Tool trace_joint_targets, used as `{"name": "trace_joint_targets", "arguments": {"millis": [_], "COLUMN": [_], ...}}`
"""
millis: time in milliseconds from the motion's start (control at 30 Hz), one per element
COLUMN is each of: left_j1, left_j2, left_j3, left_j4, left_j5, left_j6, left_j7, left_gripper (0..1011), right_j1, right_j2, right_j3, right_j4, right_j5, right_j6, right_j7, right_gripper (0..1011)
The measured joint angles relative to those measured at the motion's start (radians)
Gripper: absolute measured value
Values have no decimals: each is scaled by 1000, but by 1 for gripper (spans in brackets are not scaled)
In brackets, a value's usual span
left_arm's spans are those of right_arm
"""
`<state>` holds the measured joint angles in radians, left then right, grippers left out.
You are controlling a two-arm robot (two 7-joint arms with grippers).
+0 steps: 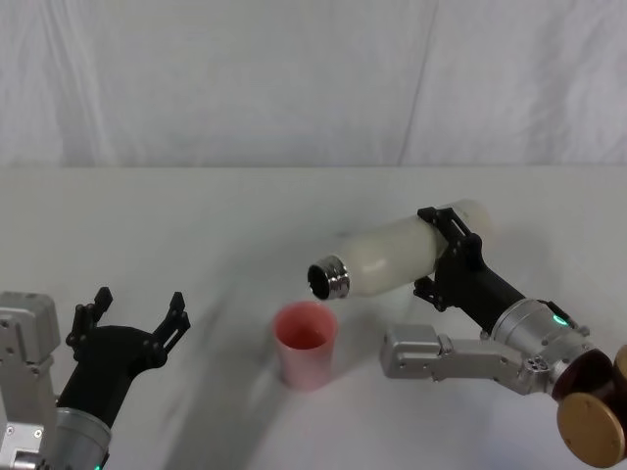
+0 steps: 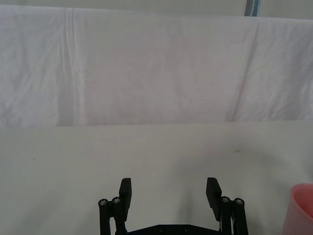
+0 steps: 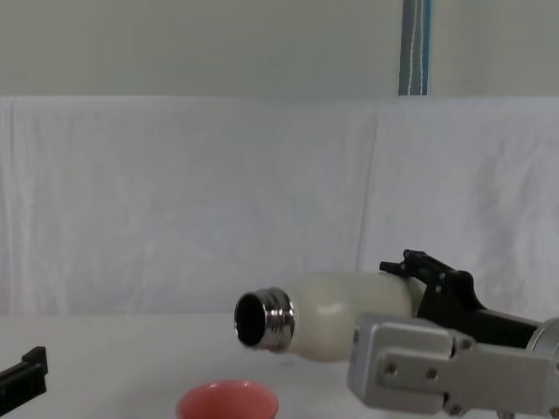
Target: Grasp the thermos with one hand and pour water into the cup lid.
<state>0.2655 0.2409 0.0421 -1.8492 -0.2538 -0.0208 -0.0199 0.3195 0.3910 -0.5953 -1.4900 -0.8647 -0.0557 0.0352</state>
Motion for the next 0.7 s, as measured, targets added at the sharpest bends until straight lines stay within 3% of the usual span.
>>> {"name": "trace_joint_targets", "arguments": {"millis": [700], "left_j1": [0], "left_j2": [0], "left_j3": [0], "left_j4": [0], "left_j5": [0], "left_j6": [0], "left_j7": [0], "left_gripper": [1001], "right_j1": [-50], "right_j2": [-41], "right_j3": [114], "right_j4": [-51], "right_j5": [261], "right_j6": [-58], "right_j7": [81], "right_gripper": [953]}}
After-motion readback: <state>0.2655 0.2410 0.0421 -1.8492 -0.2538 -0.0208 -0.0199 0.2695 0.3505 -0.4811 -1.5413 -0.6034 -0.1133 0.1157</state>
